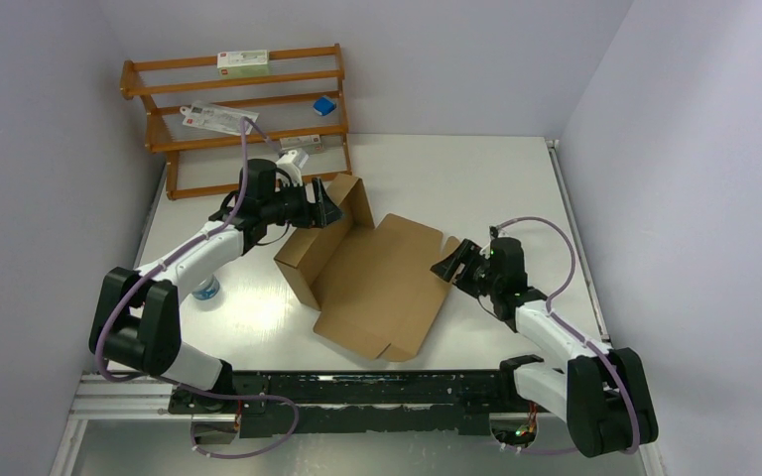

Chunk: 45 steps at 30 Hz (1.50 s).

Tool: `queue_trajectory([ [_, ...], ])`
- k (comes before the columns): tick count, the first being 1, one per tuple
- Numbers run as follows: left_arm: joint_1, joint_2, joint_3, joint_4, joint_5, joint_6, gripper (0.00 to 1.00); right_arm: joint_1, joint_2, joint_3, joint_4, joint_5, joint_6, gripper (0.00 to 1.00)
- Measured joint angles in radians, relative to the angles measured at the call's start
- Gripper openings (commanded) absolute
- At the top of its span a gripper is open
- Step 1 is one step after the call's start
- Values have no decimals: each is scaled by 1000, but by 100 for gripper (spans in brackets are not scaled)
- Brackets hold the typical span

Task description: Fold the paper box

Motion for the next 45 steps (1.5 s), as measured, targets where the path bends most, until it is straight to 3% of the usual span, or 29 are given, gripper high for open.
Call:
queue_trajectory([
  [9, 4, 4, -12, 37, 3, -1, 85, -2, 9, 14, 28, -36, 2, 14],
  [12, 5, 4, -22, 50, 10, -10, 87, -2, 9, 71, -10, -29, -23, 3],
  [22, 6, -57, -117, 122, 22, -64, 92, 24, 81, 422, -196, 26, -206, 0],
  [29, 6, -202, -241, 119, -9, -93, 97, 68, 171, 675, -303, 86, -362, 0],
  [45, 6, -666, -449, -125, -369, -108, 97, 149, 419, 1122, -442, 11, -686, 0],
])
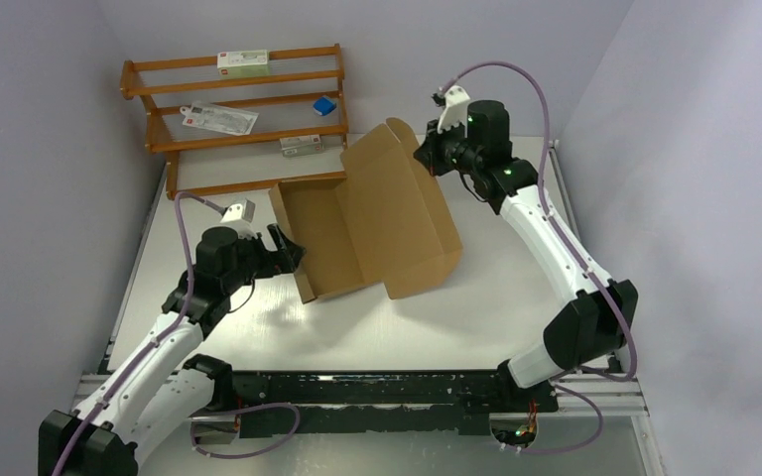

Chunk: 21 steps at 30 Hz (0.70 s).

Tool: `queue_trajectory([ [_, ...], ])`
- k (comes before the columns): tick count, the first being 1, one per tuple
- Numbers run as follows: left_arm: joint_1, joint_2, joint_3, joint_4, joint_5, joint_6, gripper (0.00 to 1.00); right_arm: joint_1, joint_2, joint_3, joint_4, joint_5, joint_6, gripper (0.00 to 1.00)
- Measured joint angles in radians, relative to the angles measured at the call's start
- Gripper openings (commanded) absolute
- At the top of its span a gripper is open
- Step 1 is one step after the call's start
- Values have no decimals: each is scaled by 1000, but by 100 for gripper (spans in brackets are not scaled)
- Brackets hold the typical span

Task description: Fold the paper box

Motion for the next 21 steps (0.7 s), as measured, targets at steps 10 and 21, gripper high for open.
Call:
queue_trajectory([
  [10, 0, 47, -27, -4, 37, -18, 97, 153, 168, 287, -114, -7, -267, 0],
  [21, 0, -10, -31, -65, 71, -42, 97, 213, 272, 463, -200, 18, -549, 2],
])
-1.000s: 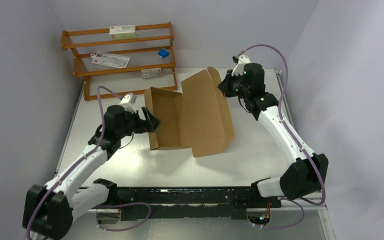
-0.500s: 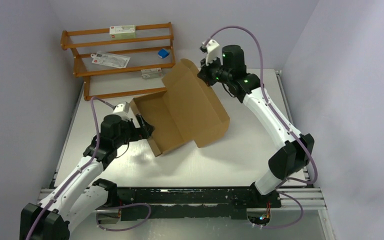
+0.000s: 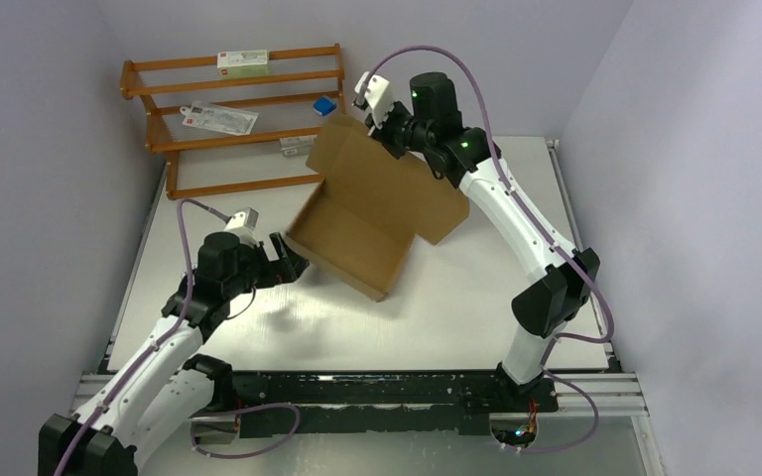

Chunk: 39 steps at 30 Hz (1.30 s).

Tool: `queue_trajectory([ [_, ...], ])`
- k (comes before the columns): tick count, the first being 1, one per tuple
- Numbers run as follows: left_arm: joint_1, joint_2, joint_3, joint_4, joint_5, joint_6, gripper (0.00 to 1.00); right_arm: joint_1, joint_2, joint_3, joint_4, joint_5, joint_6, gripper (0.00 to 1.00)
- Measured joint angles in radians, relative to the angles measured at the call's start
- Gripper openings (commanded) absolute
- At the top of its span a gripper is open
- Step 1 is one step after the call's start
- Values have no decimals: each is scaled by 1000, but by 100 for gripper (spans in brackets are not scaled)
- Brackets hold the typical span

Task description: Fold the paper box

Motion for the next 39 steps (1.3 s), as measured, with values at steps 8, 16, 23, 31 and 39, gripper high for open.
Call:
queue_trajectory([
  [8, 0, -38, 30, -105, -55, 6, 97, 49, 26, 16, -23, -15, -111, 28],
  [16, 0, 168, 150, -47, -72, 51, 97, 79, -65, -137, 74, 40, -83, 53],
  [23, 0, 431, 240, 113, -76, 70, 97, 79, -248, -381, 235, 140, 43, 78],
  [31, 0, 669, 432, 236, -75, 220, 94, 79, -466, -733, 455, 357, 316, 99],
  [39, 0, 909, 581, 345, -6, 416, 77, 79, -624, -1001, 624, 438, 584, 100],
])
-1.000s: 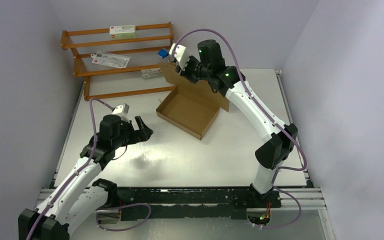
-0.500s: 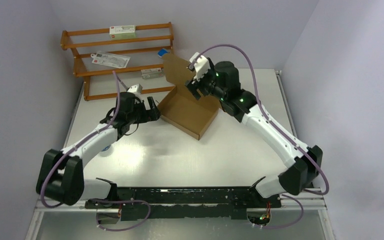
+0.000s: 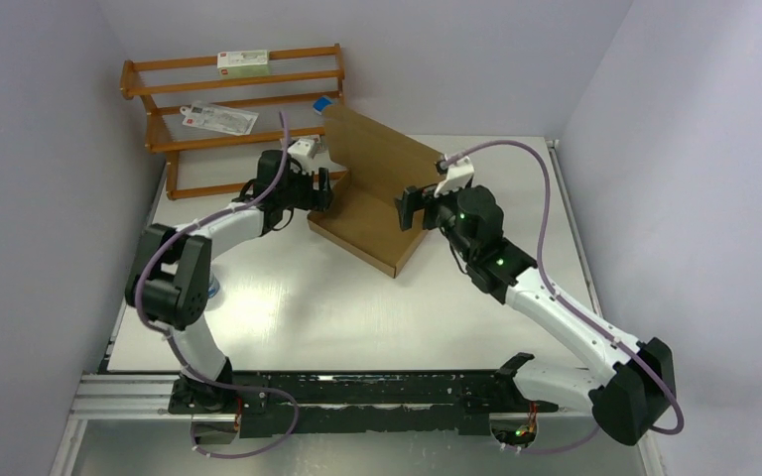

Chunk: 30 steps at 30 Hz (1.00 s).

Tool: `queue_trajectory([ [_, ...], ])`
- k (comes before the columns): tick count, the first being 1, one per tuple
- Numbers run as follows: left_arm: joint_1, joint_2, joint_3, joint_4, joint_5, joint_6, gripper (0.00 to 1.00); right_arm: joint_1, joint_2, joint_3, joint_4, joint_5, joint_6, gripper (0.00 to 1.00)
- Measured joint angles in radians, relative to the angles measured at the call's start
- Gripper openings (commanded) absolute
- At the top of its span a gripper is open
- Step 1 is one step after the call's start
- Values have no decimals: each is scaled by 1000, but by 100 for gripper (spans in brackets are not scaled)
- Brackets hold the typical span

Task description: Fold the paper box

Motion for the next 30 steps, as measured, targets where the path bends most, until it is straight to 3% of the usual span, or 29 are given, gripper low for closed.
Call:
queue_trajectory([
  [4, 0, 125, 74, -2, 21, 53, 69, 0, -81, -116, 45, 15, 73, 100],
  [9, 0, 220, 133, -18, 44, 74, 50, 0, -148, -182, 48, 16, 92, 100],
  [18, -18, 208, 98, -32, 45, 85, 29, 6, -142, -236, 66, -148, 60, 100],
  [26, -66, 56, -56, -87, 8, 64, 26, 140, 36, -250, 141, -299, -19, 100],
  [28, -81, 7, -92, -107, -11, 49, 30, 164, 67, -251, 161, -319, -43, 100],
  [30, -97, -40, -124, -122, -30, 31, 42, 185, 93, -257, 187, -338, -71, 100],
])
